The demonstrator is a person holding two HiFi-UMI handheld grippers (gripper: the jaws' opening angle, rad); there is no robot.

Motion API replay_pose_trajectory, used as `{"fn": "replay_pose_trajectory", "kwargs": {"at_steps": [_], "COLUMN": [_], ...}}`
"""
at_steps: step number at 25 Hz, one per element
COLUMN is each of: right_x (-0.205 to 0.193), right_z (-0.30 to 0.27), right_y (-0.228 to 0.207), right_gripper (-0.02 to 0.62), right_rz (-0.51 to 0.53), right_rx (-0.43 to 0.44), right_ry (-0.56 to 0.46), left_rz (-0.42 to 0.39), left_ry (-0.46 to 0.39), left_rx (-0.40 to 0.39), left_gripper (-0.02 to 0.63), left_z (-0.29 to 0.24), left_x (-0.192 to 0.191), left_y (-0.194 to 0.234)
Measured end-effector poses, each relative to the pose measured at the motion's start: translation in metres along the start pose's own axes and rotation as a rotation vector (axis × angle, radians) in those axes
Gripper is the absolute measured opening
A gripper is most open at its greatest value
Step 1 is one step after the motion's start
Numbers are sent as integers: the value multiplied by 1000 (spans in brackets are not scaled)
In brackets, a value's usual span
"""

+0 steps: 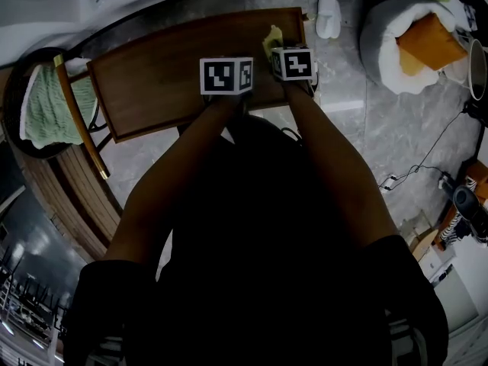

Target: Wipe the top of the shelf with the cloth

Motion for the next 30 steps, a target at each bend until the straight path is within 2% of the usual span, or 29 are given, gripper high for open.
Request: {"fn": "replay_pose_trajectory", "kwargs": {"at_steps": [11, 15, 18, 21, 25, 30], "right_x": [-10, -5, 18, 44, 70, 83], "right_z": [17, 21, 23, 22, 21, -3], "right_y": [-51, -46, -12, 50, 148, 294], "right_gripper": [48, 48, 48, 48, 48, 48], "right_rz": [-9, -53, -33, -50, -110, -80], "right_rx": [-235, -249, -152, 9, 175, 355], "right_ry": [68, 63, -8, -87, -134, -151], "left_rz": [58, 66, 79, 93, 87, 76], "left_ry": [-60, -64, -80, -110, -140, -147], "left_rx": [20, 16, 23, 40, 74, 149], "left_gripper": [12, 12, 12, 12, 12, 12], "left_z": [23, 45, 69, 105, 166, 241], "left_x": [14, 14, 19, 27, 35, 35], "left_y": [26, 40, 64, 95, 140, 202]}}
Point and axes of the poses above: the fingertips, and each gripper's own axes: z backward along the fingers, y to its left, x out of its top, the point moved 1 cm from there along z, backward along the fingers, and after that the axes turned 9 degrees about -y, right-handed, at the moved point
